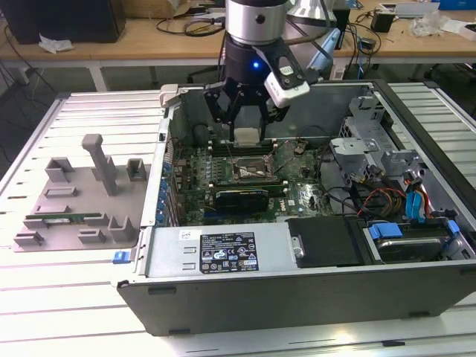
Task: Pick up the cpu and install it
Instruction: 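Pick up the cpu and move it towards the insertion slot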
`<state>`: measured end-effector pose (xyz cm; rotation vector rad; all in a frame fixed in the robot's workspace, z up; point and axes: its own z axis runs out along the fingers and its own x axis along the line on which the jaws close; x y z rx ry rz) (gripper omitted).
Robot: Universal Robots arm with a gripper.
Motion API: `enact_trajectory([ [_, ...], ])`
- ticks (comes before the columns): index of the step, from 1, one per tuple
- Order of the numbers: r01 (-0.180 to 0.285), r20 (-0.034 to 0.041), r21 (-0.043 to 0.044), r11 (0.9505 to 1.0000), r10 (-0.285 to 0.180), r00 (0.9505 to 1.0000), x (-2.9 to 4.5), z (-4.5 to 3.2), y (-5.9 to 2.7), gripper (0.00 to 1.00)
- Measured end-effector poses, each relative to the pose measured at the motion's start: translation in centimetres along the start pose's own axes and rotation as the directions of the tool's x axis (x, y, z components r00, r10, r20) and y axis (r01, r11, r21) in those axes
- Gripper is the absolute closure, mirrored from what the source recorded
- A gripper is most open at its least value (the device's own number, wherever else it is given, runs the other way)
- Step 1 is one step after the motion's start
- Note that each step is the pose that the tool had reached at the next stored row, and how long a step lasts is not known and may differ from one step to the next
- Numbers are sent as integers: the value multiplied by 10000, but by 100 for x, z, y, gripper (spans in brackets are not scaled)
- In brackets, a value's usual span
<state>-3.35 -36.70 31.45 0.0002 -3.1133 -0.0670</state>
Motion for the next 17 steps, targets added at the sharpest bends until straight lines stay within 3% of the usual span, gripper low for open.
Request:
enact_trajectory([
  [9,4,46,9,10000,-4,10000,-22,150,73,45],
  [13,13,54,9,10000,-13,10000,-27,296,95,45],
  [17,11,55,9,10000,-11,10000,-31,383,107,45],
])
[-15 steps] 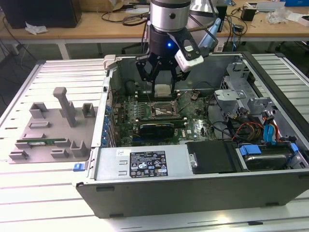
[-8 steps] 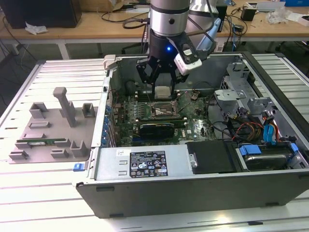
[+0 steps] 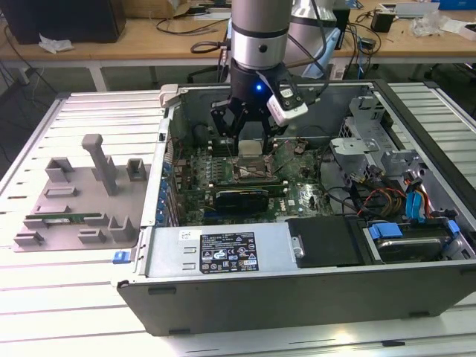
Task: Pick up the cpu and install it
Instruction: 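Pick up the cpu and move it towards the insertion slot, then place the cpu into insertion slot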
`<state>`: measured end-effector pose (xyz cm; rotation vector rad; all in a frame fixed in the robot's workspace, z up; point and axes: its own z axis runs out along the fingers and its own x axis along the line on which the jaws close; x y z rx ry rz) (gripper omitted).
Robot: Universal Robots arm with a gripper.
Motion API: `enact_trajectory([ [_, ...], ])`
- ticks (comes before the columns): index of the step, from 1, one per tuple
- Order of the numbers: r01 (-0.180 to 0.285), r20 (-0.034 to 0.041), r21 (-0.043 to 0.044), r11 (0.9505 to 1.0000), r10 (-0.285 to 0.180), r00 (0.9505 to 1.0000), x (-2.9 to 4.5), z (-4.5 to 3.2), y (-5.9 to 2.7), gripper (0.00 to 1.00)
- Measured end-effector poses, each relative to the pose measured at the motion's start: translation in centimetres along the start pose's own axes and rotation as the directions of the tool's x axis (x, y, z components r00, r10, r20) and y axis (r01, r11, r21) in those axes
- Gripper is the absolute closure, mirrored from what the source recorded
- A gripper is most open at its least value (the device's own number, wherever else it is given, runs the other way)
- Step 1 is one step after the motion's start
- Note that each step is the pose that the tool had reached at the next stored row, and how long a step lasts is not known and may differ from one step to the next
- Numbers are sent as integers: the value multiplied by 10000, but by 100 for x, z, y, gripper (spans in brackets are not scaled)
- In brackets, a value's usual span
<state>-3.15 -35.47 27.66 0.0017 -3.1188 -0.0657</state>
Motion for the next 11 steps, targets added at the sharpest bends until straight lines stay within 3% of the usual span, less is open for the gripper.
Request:
enact_trajectory([
  [4,4,0,0,10000,-4,10000,-4,52,28,45],
  [11,4,0,1,10000,-4,10000,-18,57,30,45],
])
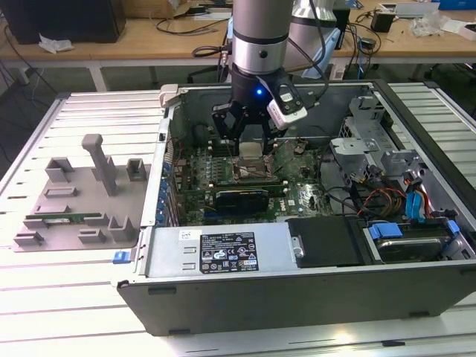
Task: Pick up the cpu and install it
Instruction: 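Place the cpu into insertion slot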
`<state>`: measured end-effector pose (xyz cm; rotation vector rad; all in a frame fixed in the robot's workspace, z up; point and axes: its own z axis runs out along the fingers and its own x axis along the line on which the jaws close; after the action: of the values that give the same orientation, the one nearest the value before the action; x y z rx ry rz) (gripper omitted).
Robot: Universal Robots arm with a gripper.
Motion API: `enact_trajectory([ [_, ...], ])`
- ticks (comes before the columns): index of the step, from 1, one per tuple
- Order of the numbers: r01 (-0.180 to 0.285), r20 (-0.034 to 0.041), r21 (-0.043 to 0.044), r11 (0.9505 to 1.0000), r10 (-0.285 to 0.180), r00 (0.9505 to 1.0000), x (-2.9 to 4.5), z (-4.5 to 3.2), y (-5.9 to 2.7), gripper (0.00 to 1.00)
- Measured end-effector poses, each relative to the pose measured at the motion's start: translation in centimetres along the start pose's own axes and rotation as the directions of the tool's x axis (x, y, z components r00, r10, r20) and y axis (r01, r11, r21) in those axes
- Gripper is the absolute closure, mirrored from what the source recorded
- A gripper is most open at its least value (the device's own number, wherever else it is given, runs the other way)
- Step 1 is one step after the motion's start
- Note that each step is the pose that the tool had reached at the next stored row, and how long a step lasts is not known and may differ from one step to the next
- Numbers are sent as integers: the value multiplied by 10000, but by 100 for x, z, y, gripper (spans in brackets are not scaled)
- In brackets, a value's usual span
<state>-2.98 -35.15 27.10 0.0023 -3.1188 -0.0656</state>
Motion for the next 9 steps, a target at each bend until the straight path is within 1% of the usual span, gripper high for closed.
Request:
enact_trajectory([
  [9,0,-1,0,10000,0,10000,-7,0,0,45],
])
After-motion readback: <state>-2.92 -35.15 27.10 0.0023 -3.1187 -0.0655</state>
